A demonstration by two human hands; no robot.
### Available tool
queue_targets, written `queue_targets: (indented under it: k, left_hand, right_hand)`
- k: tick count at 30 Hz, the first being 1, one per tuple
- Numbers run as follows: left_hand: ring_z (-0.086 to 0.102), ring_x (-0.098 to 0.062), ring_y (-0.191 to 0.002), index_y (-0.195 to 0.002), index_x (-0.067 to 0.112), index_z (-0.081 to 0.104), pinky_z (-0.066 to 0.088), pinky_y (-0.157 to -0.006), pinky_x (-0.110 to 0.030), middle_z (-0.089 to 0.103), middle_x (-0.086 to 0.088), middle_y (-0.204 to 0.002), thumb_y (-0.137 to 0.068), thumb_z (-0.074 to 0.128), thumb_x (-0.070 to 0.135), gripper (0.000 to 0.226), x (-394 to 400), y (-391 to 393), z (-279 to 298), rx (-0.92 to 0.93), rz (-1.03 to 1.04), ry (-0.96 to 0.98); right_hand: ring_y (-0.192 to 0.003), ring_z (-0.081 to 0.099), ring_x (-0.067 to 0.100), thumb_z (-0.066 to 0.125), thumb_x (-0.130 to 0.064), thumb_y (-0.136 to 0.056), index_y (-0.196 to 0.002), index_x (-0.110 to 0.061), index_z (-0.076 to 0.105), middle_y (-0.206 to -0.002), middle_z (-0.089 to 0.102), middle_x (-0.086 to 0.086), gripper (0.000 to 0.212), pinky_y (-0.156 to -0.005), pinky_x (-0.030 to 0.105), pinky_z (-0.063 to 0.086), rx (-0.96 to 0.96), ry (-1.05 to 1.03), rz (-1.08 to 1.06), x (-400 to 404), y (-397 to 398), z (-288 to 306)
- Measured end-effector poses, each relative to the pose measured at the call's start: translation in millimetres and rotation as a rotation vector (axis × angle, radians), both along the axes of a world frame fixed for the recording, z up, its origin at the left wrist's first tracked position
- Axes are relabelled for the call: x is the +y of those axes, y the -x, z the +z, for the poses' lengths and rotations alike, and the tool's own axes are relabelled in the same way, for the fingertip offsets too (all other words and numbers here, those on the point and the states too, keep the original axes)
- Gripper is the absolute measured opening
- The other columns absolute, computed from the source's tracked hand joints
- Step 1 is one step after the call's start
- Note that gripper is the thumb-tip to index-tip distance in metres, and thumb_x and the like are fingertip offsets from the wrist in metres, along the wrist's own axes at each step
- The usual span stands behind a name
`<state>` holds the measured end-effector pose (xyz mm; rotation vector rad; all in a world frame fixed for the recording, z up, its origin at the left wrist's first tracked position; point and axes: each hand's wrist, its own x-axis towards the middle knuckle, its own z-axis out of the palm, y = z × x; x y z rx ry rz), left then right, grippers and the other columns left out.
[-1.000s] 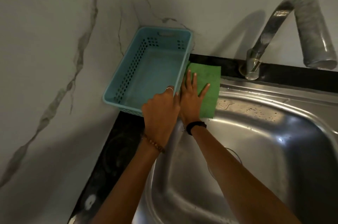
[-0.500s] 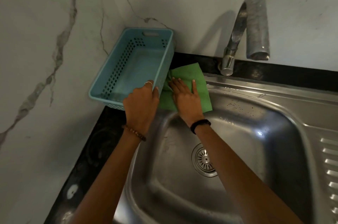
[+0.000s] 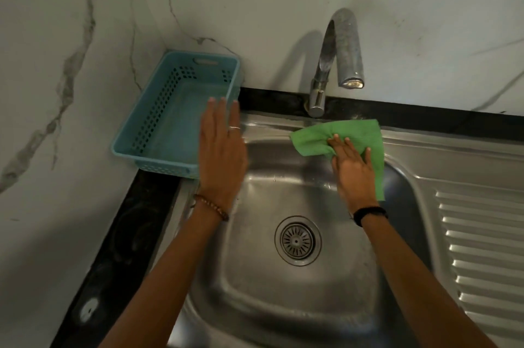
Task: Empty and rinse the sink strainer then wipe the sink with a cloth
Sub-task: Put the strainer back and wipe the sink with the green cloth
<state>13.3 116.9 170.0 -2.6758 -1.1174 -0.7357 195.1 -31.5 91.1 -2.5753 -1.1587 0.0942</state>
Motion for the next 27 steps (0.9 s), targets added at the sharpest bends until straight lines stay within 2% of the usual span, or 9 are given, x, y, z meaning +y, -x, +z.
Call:
queue_targets:
  k: [1,3,6,9,12,15,20,23,27]
  left_hand:
    - [0.030,-0.037,-0.137,-0.138,0.001,0.034,0.024,-0.112,-0.043,0.038,-0.022,-0.144,-0.081,0.054,0.005,0.060,-5,-9,-4,0.036,-0.098,0.002]
    - [0.013,-0.031,-0.144,-0.144,0.005,0.021,0.008,-0.116,-0.038,0.022,-0.017,-0.153,-0.088,0.050,0.012,0.063,-13,-27,-20,0.150,-0.243,0.131]
    - [-0.007,-0.025,-0.145,-0.146,0.006,0.003,-0.007,-0.115,-0.034,0.000,-0.014,-0.157,-0.090,0.045,0.011,0.070,-13,-47,-51,0.299,-0.285,0.391]
    - [-0.010,-0.026,-0.145,-0.146,0.005,-0.003,-0.009,-0.116,-0.035,-0.007,-0.015,-0.157,-0.085,0.051,0.006,0.082,5,-56,-69,0.316,-0.215,0.542]
    - [-0.013,-0.025,-0.144,-0.145,0.004,-0.010,-0.009,-0.115,-0.040,-0.013,-0.014,-0.156,-0.079,0.060,0.009,0.096,22,-51,-80,0.332,-0.182,0.622]
    - [-0.014,-0.021,-0.144,-0.145,0.007,-0.010,-0.013,-0.114,-0.038,-0.015,-0.011,-0.156,-0.076,0.063,0.013,0.102,32,-43,-88,0.324,-0.190,0.663]
    - [-0.014,-0.021,-0.144,-0.145,0.007,-0.009,-0.015,-0.111,-0.035,-0.014,-0.011,-0.156,-0.069,0.066,0.012,0.107,35,-42,-95,0.312,-0.180,0.642]
    - [-0.011,-0.022,-0.145,-0.145,0.008,-0.011,-0.013,-0.112,-0.036,-0.012,-0.012,-0.156,-0.068,0.068,0.015,0.110,35,-42,-96,0.312,-0.172,0.614]
    - [-0.011,-0.023,-0.145,-0.145,0.008,-0.012,-0.011,-0.113,-0.036,-0.013,-0.013,-0.156,-0.072,0.070,0.017,0.110,35,-42,-95,0.323,-0.176,0.606]
  right_hand:
    - [-0.144,0.023,0.018,0.036,-0.014,-0.098,-0.142,-0.017,0.036,-0.153,0.031,0.000,0.044,-0.117,0.052,0.011,0.016,-0.032,-0.054,-8,-4,1]
    - [-0.144,0.023,0.020,0.034,-0.013,-0.098,-0.140,-0.015,0.040,-0.153,0.032,0.001,0.042,-0.116,0.053,0.011,0.077,-0.105,-0.168,-14,-4,1]
    - [-0.145,0.015,0.026,0.032,-0.012,-0.099,-0.142,-0.012,0.035,-0.155,0.024,0.009,0.043,-0.114,0.056,0.008,0.191,-0.179,-0.291,6,7,4]
    - [-0.146,0.006,0.028,0.028,-0.015,-0.100,-0.148,-0.016,0.020,-0.157,0.010,0.017,0.048,-0.116,0.051,0.003,0.201,-0.152,-0.232,38,28,1]
    - [-0.146,-0.002,0.027,0.030,-0.013,-0.100,-0.149,-0.019,0.012,-0.158,0.003,0.016,0.053,-0.117,0.046,-0.003,0.152,-0.102,-0.064,68,52,-5]
    - [-0.146,-0.005,0.027,0.037,-0.009,-0.097,-0.149,-0.017,0.007,-0.159,-0.002,0.012,0.061,-0.117,0.048,-0.004,0.016,-0.010,0.142,99,67,-8]
    - [-0.147,0.000,0.022,0.034,-0.006,-0.097,-0.149,-0.017,0.008,-0.159,0.003,0.005,0.060,-0.119,0.042,-0.001,-0.112,0.043,0.272,93,42,-12]
    - [-0.147,0.000,0.020,0.037,-0.001,-0.094,-0.149,-0.021,0.007,-0.159,0.002,0.002,0.065,-0.118,0.041,-0.002,-0.124,0.072,0.216,61,21,-15]
    - [-0.147,0.004,0.022,0.036,-0.004,-0.095,-0.149,-0.022,0.008,-0.159,0.002,0.004,0.063,-0.118,0.044,0.004,-0.109,0.149,-0.016,-13,-21,-9]
